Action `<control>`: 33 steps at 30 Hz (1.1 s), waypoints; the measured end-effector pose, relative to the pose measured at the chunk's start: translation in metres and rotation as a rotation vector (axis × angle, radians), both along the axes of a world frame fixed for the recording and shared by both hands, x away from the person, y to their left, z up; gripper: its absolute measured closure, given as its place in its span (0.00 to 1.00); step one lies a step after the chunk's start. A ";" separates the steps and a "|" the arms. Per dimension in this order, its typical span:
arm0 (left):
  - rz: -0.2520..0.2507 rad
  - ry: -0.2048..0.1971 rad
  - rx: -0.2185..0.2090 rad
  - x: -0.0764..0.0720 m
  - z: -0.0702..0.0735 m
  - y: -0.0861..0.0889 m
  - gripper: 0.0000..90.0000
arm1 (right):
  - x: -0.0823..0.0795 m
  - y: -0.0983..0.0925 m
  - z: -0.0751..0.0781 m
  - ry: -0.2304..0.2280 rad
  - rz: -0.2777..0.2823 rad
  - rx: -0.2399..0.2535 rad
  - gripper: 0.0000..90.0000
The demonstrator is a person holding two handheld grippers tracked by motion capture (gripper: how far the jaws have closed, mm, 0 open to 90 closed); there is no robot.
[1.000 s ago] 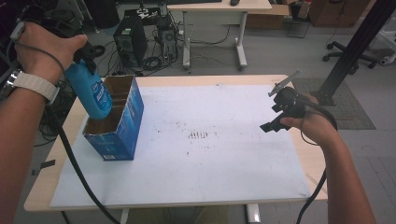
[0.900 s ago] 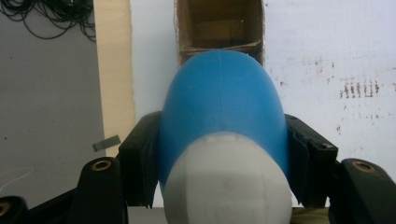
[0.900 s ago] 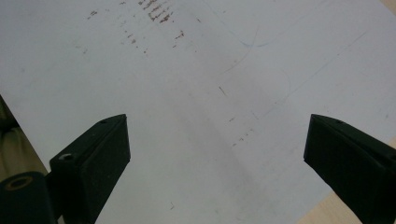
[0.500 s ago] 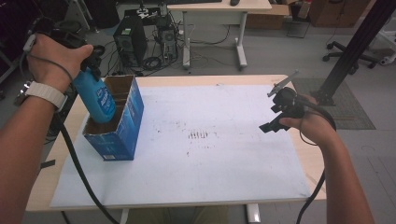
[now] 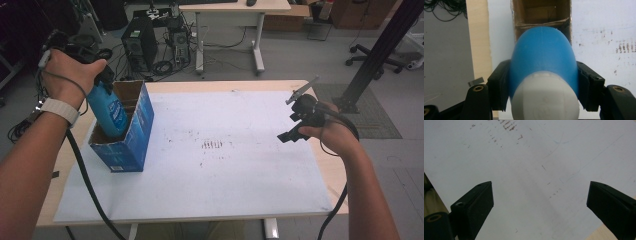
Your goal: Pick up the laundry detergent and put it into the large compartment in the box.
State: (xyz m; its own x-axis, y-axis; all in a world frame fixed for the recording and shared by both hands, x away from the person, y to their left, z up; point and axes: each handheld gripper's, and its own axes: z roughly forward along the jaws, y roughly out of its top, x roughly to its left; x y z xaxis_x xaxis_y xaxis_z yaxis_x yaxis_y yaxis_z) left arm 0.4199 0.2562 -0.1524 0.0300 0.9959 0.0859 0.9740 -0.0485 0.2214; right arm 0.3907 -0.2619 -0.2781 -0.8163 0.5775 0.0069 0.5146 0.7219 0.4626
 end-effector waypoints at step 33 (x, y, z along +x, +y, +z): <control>-0.024 0.025 0.018 0.008 -0.052 -0.006 0.42 | 0.000 -0.003 -0.005 0.010 -0.012 0.002 0.08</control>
